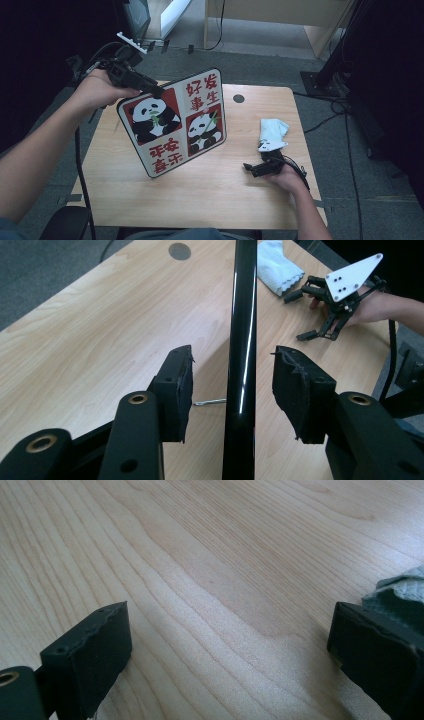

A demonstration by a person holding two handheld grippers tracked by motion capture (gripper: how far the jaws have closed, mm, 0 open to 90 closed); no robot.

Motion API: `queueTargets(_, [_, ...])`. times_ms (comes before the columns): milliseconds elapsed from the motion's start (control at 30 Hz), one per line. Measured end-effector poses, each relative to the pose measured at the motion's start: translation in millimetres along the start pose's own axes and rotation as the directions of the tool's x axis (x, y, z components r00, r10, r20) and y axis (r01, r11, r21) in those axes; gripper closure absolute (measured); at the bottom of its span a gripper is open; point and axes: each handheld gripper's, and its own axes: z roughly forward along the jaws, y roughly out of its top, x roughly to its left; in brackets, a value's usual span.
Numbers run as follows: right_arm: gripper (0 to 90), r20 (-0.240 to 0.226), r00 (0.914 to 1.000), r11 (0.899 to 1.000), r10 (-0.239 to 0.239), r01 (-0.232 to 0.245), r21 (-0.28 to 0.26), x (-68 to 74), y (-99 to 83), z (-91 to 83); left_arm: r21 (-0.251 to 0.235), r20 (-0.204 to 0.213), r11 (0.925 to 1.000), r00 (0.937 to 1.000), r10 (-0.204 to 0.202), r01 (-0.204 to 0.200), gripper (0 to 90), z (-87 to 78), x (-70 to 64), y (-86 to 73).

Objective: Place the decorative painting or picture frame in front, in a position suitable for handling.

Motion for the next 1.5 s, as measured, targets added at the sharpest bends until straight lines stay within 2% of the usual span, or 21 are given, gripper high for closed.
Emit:
queueTargets(67, [7.3,0.005,1.0,1.0,0.003,-0.003,-0.001,-0.2,0.4,-0.5,-0.015,0.003,0.9999,1.0,-0.004,0.004,49.8,-3.5,0.3,-6.1])
queueTargets(133, [13.9,0.026,0.9991,0.999,0.034,-0.034,0.0,-0.2,1.4,-2.6,-0.03,0.008,0.9995,0.9999,-0.008,0.008,49.5,-7.0,0.2,-12.1])
queueTargets(267, [17.4,0.003,0.9979,0.998,0.064,-0.064,-0.01,-4.5,3.2,-4.5,-0.06,0.009,0.9982,1.0,-0.002,0.002,48.3,-12.8,-1.5,-23.9])
queueTargets(400, [17.4,0.018,0.9971,0.997,0.074,-0.073,-0.041,-7.1,6.5,-8.3,-0.086,0.005,0.9963,1.0,-0.002,0.002,47.2,-16.2,-1.6,-35.2])
queueTargets(433, [17.4,0.03,0.9948,0.994,0.098,-0.096,-0.06,-10.2,9.9,-11.8,-0.097,0.001,0.9952,1.0,-0.008,0.008,47.0,-16.6,-1.5,-40.7])
queueTargets(567, [19.0,0.04,0.9908,0.989,0.129,-0.126,-0.076,-14.4,15.3,-16.5,-0.116,0.007,0.9931,0.9999,-0.016,0.017,46.1,-15.4,-0.8,-49.1])
queueTargets(700, [17.7,0.074,0.9887,0.989,0.13,-0.124,-0.085,-19.8,21.8,-21.1,-0.136,0.002,0.9903,0.9996,-0.027,0.027,45.6,-15.8,0.7,-60.9])
queueTargets(767, [18.9,0.118,0.9828,0.988,0.142,-0.133,-0.083,-23.7,25.4,-24.4,-0.145,0.004,0.989,0.9995,-0.031,0.031,45.4,-16.8,1.1,-67.0])
queueTargets(833, [21.4,0.119,0.9787,0.983,0.167,-0.155,-0.101,-29.3,27.8,-28.3,-0.152,0.003,0.9878,0.9994,-0.034,0.034,45.2,-16.9,1.0,-73.2])
queueTargets(867, [21.8,0.149,0.9741,0.982,0.17,-0.155,-0.104,-34.5,29.1,-29.9,-0.156,0.0,0.9871,0.9994,-0.036,0.035,45.2,-16.6,0.7,-76.4])
queueTargets(900, [21.8,0.149,0.9741,0.982,0.17,-0.155,-0.104,-34.5,29.1,-29.9,-0.158,-0.004,0.9869,0.9993,-0.037,0.036,45.2,-16.2,0.3,-79.6])
queueTargets(1033, [23.6,0.191,0.9637,0.98,0.186,-0.17,-0.1,-45.3,29.8,-26.9,-0.146,-0.03,0.9889,0.9991,-0.03,0.026,45.0,-11.2,-3.2,-92.6])
queueTargets(1067, [23.5,0.201,0.9603,0.979,0.194,-0.177,-0.098,-47.2,30.3,-25.5,-0.144,-0.03,0.9893,0.9992,-0.028,0.023,44.9,-9.8,-3.9,-95.7])
queueTargets(1133, [23.3,0.232,0.9473,0.974,0.221,-0.202,-0.102,-51.1,32.2,-24.5,-0.147,-0.022,0.9888,0.9994,-0.028,0.024,44.7,-7.5,-5.3,-101.4])
queueTargets(1167, [23.4,0.258,0.9304,0.964,0.26,-0.234,-0.128,-56.0,34.5,-25.4,-0.151,-0.016,0.9882,0.9994,-0.029,0.027,44.7,-6.4,-5.7,-104.0])
queueTargets(1200, [23.4,0.258,0.9304,0.964,0.26,-0.234,-0.128,-56.0,34.5,-25.4,-0.15,-0.013,0.9883,0.9995,-0.029,0.027,44.7,-5.4,-6.0,-106.3])
queueTargets(1233, [24.5,0.264,0.9221,0.957,0.283,-0.252,-0.145,-58.8,35.4,-26.2,-0.153,-0.014,0.9879,0.9994,-0.03,0.028,44.7,-4.1,-7.0,-108.7])
queueTargets(1267, [26.2,0.282,0.9001,0.94,0.332,-0.291,-0.177,-64.3,36.8,-26.9,-0.156,-0.009,0.9874,0.9995,-0.031,0.029,44.7,-2.6,-7.5,-110.9])
queueTargets(1333, [28.6,0.297,0.8838,0.929,0.361,-0.316,-0.19,-69.0,37.1,-25.2,-0.159,-0.005,0.987,0.9996,-0.029,0.027,44.7,0.0,-8.2,-115.0])
queueTargets(1433, [28.7,0.299,0.8805,0.928,0.367,-0.325,-0.184,-72.0,37.0,-21.0,-0.169,-0.004,0.9852,0.9995,-0.031,0.03,44.7,3.5,-8.5,-120.6])
queueTargets(1500, [28.5,0.318,0.8789,0.934,0.355,-0.316,-0.168,-74.0,36.3,-16.2,-0.177,0.002,0.9835,0.9993,-0.037,0.037,44.7,5.4,-8.4,-124.2])
